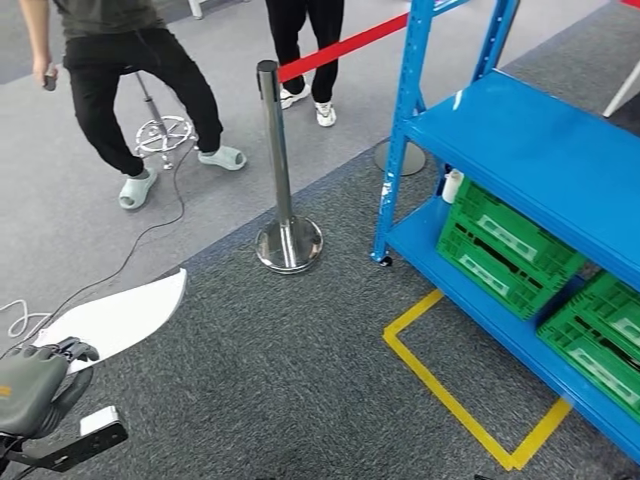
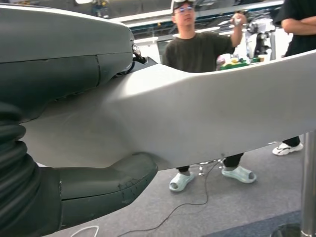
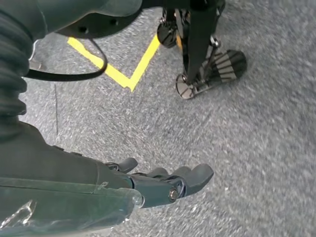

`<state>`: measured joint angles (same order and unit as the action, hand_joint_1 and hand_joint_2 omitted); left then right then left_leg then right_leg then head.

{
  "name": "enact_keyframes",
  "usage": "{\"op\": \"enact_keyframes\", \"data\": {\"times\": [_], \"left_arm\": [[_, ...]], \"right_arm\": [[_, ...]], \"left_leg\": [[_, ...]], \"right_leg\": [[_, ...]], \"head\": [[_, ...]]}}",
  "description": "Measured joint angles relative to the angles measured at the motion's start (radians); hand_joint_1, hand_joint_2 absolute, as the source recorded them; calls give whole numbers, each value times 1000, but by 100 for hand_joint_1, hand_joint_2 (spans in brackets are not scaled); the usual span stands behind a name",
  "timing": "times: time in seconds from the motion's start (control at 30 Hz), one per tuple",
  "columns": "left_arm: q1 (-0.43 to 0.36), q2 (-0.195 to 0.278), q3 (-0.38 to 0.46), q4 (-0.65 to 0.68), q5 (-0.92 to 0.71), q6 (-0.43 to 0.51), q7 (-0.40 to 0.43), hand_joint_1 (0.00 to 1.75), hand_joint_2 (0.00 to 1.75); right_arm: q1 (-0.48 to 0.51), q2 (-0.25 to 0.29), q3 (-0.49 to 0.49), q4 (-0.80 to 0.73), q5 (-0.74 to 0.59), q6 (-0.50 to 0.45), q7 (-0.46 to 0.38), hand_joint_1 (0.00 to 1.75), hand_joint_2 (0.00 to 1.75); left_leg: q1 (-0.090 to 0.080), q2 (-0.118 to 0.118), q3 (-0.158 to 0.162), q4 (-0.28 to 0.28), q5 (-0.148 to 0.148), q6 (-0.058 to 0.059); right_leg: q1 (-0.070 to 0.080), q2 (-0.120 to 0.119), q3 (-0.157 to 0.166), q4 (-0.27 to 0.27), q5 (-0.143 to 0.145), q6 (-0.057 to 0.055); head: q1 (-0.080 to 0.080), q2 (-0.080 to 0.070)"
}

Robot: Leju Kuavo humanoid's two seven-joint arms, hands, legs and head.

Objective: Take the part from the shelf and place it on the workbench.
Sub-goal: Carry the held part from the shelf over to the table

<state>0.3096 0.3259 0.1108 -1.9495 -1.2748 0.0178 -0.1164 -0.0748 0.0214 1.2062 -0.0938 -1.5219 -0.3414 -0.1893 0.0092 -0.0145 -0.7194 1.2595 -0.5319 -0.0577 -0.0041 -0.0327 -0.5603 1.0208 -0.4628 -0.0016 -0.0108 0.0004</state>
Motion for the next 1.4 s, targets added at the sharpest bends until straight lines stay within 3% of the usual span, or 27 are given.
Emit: {"op": "enact_keyframes", "data": {"times": [0.03,0.1,0.17,0.23,0.3,0.33,0.4,0.43,0.47,0.5,0.53,0.57,0.63,0.7,0.8,0.83,0.87,0.9,0.97,1.03,1.07,1.13,1.2,1.27,1.33,1.4], "left_arm": [[-1,-4,-2,0,-1,8,1,175,175],[-7,-14,-6,-1,-5,25,3,175,175],[-14,-23,-9,-3,-9,33,5,175,175],[-17,-30,-12,-3,-10,35,6,175,175],[-17,-35,-12,-5,-11,39,7,175,175],[-19,-39,-13,-6,-12,41,8,175,175],[-24,-48,-14,-6,-14,44,9,175,175],[-25,-52,-15,-6,-16,43,11,175,175],[-26,-56,-16,-6,-18,43,12,175,175],[-26,-60,-17,-6,-19,43,14,175,175],[-26,-63,-17,-6,-20,42,16,175,175],[-26,-66,-17,-6,-21,41,17,175,175],[-28,-68,-17,-6,-30,39,17,175,175],[-30,-67,-16,-6,-38,39,17,175,175],[-30,-65,-16,-6,-45,40,17,175,175],[-29,-63,-15,-6,-49,41,17,175,175],[-29,-61,-11,-6,-54,44,17,175,175],[-30,-59,-6,-7,-58,45,17,175,175],[-32,-57,3,-7,-62,44,17,175,175],[-30,-56,4,-7,-60,41,17,175,175],[-28,-56,4,-7,-56,37,16,175,175],[-27,-54,5,-7,-44,25,12,175,175],[-29,-50,6,-7,-33,14,7,175,175],[-29,-46,8,-8,-28,11,4,175,175],[-25,-43,11,-8,-25,9,3,175,175],[-24,-41,15,-9,-24,9,2,175,175]], "right_arm": [[-1,0,0,0,0,1,0,0,175],[-3,0,0,0,0,2,0,0,175],[-5,0,0,0,0,2,0,0,175],[-6,0,0,0,0,2,0,0,175],[-6,0,0,0,0,2,0,0,175],[-6,0,0,0,0,3,0,0,175],[-5,1,0,0,0,3,0,0,175],[-3,1,1,0,0,3,0,0,175],[-2,1,1,0,0,3,0,0,175],[-1,1,1,0,0,2,0,0,175],[-1,1,2,0,0,2,0,0,175],[-1,1,3,0,0,2,0,0,175],[-2,2,5,0,0,2,0,0,175],[-3,3,6,0,0,2,0,0,175],[-4,3,7,0,0,2,0,0,175],[-4,3,7,0,0,2,0,0,175],[-5,3,8,0,0,1,1,0,175],[-6,2,9,0,0,0,1,0,175],[-4,2,12,1,0,-3,0,0,175],[-2,2,13,1,0,-3,1,0,175],[-2,2,14,1,0,-3,1,0,175],[-4,2,15,2,0,-3,1,0,175],[-6,2,15,2,0,-3,0,0,175],[-6,2,15,2,0,-3,0,0,175],[-8,2,16,2,0,-3,0,0,175],[-10,2,16,2,0,-3,0,0,175]], "left_leg": [[0,6,27,-47,29,2],[-4,48,106,-187,86,8],[-9,78,148,-268,104,17],[-11,63,147,-276,104,27],[-8,45,146,-279,108,39],[-6,36,146,-281,111,45],[-4,17,145,-281,112,52],[-4,7,145,-281,112,53],[-4,-4,145,-281,112,53],[-4,-15,146,-281,112,53],[-2,-27,147,-280,112,51],[0,-39,148,-280,112,48],[0,-60,146,-275,111,37],[-2,-70,143,-269,110,30],[-2,-74,140,-269,111,27],[-1,-78,138,-272,113,23],[0,-68,132,-265,108,17],[0,-52,116,-239,91,11],[1,-12,56,-118,27,2],[1,-2,-5,1,-17,2],[0,-2,-14,17,-13,3],[-1,9,28,-63,43,10],[-8,51,101,-195,96,19],[-15,74,133,-258,108,26],[-15,54,132,-268,110,35],[-10,35,135,-274,114,46]], "right_leg": [[0,-10,1,0,-1,1],[4,-28,5,2,-5,7],[11,-43,9,2,-9,16],[13,-61,13,0,-11,25],[9,-44,6,19,-28,36],[7,-22,-11,57,-52,41],[4,20,-73,189,-116,47],[4,27,-106,254,-140,48],[4,30,-127,290,-146,49],[3,30,-130,290,-133,49],[1,33,-113,247,-102,50],[-3,44,-82,178,-62,51],[-12,86,-23,52,-13,56],[-17,113,-6,13,-9,56],[-16,105,-7,14,-8,48],[-14,99,-7,15,-8,43],[-13,86,-6,15,-6,33],[-10,72,-5,15,-5,22],[-6,41,-4,13,-3,4],[-2,18,-5,13,-5,0],[0,7,-5,13,-6,-1],[2,-14,-2,13,-9,0],[6,-31,2,15,-15,6],[11,-46,6,15,-19,16],[11,-62,10,11,-22,26],[8,-36,0,40,-45,37]], "head": [[0,0],[-1,0],[0,0],[2,0],[4,0],[6,0],[10,0],[11,0],[11,0],[11,0],[11,0],[11,0],[13,0],[15,0],[13,0],[12,0],[10,0],[6,0],[1,0],[0,0],[0,0],[0,0],[-1,0],[-1,0],[0,0],[2,0]]}}
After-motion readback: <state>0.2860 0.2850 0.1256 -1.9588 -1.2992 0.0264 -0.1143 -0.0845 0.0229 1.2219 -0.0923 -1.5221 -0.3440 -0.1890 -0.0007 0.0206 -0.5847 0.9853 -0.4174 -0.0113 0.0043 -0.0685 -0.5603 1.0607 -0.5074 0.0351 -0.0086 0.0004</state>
